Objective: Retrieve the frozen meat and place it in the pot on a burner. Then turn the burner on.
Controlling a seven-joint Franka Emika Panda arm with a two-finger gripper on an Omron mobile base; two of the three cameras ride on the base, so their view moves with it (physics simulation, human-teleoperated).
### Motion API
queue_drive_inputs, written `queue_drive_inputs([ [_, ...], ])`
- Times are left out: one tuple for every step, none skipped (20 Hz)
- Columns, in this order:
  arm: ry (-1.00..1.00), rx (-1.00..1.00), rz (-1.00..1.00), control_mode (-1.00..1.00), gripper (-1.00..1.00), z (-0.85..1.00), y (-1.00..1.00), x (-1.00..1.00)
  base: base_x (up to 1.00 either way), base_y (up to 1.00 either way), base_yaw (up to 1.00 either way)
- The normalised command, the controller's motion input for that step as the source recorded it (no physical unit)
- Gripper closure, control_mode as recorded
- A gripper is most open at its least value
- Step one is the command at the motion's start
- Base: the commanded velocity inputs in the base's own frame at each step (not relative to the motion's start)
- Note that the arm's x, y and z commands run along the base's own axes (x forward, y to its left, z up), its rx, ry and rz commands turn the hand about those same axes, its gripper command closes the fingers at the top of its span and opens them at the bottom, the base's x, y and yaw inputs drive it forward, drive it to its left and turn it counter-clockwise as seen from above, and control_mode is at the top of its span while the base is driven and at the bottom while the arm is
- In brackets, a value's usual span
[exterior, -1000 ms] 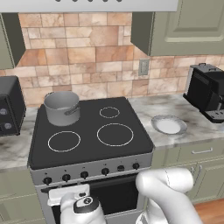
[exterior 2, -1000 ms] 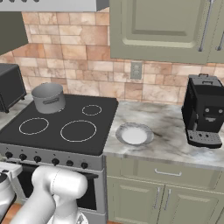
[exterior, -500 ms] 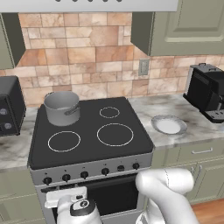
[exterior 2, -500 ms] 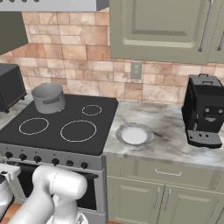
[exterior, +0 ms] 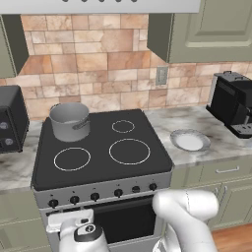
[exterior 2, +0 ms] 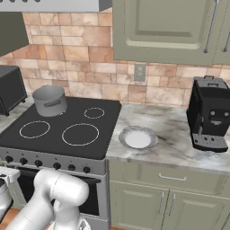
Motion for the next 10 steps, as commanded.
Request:
queue_drive_inputs([
  [0.0,0.0,0.0,-1.0,-1.0,-0.05,0.0,0.21,0.0,0.0,0.0],
  [0.0,0.0,0.0,-1.0,-1.0,0.0,0.0,0.27,0.0,0.0,0.0],
  [0.0,0.0,0.0,-1.0,-1.0,-0.01,0.0,0.26,0.0,0.0,0.0],
  [0.0,0.0,0.0,-1.0,-1.0,-0.03,0.0,0.25,0.0,0.0,0.0],
  [0.0,0.0,0.0,-1.0,-1.0,-0.06,0.0,0.24,0.0,0.0,0.0],
  [0.0,0.0,0.0,-1.0,-1.0,-0.09,0.0,0.24,0.0,0.0,0.0],
  [0.0,0.0,0.0,-1.0,-1.0,0.0,0.0,0.21,0.0,0.0,0.0],
  [0.0,0.0,0.0,-1.0,-1.0,0.0,0.0,0.15,0.0,0.0,0.0],
  [0.0,0.0,0.0,-1.0,-1.0,0.0,0.0,0.04,0.0,0.0,0.0],
  [0.0,0.0,0.0,-1.0,-1.0,0.0,0.0,0.05,0.0,0.0,0.0],
])
